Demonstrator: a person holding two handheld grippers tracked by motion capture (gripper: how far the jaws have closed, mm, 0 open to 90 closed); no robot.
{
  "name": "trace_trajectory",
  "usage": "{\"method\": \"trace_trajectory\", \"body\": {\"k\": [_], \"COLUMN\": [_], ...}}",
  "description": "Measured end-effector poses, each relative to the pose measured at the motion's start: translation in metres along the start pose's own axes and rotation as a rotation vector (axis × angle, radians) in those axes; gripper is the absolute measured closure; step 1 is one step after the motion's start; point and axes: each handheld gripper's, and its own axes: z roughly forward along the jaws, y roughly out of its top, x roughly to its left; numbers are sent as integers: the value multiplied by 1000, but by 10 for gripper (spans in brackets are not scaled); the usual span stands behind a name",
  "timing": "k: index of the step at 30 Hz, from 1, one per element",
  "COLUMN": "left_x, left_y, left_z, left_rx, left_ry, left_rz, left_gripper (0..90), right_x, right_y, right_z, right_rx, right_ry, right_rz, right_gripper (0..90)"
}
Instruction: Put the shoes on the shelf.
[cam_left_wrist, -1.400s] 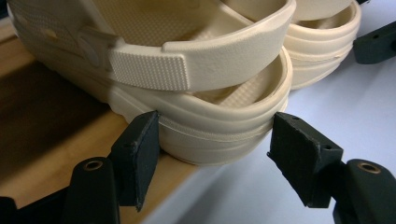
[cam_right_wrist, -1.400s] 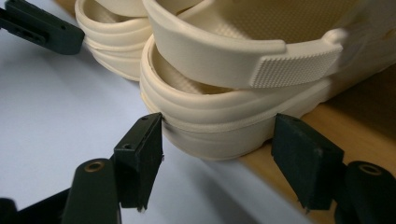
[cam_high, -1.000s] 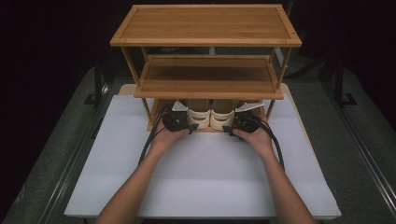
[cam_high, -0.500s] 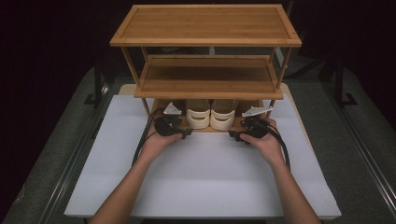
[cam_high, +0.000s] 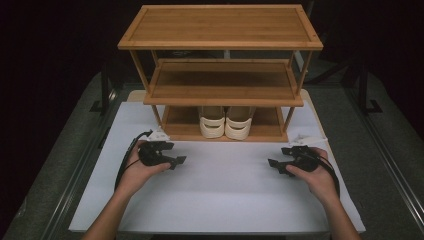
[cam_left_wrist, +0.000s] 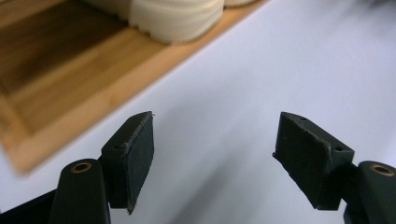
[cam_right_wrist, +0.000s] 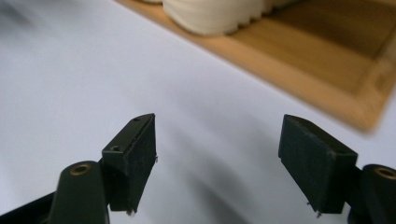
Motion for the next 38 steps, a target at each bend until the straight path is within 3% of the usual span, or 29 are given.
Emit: {"method": "trace_trajectory", "body": {"k": [9, 17, 20, 27, 31, 38], "left_x": [2, 6, 7, 11, 12, 13], "left_y": [-54, -94, -102, -124, -132, -133], "left_z": [-41, -63, -68, -67, -67, -67], "left_rx": [25, 35, 32, 62, 4, 3], "left_ry": [42, 87, 102, 178, 180, 174], "left_rz": [-45, -100, -110, -107, -113, -118], "left_gripper": [260, 248, 246, 225, 183, 178], "right_x": [3, 7, 8, 10, 11, 10], "right_y": [-43, -68, -73, -80, -81, -81], "right_z": [-34, -48, -49, -49, -49, -49], "right_rx": [31, 83, 96, 58, 50, 49], "right_ry": [-32, -78, -94, -100, -111, -107], "right_rz": [17, 15, -4, -31, -32, -29], "right_gripper": [260, 251, 236, 212, 198, 197]}}
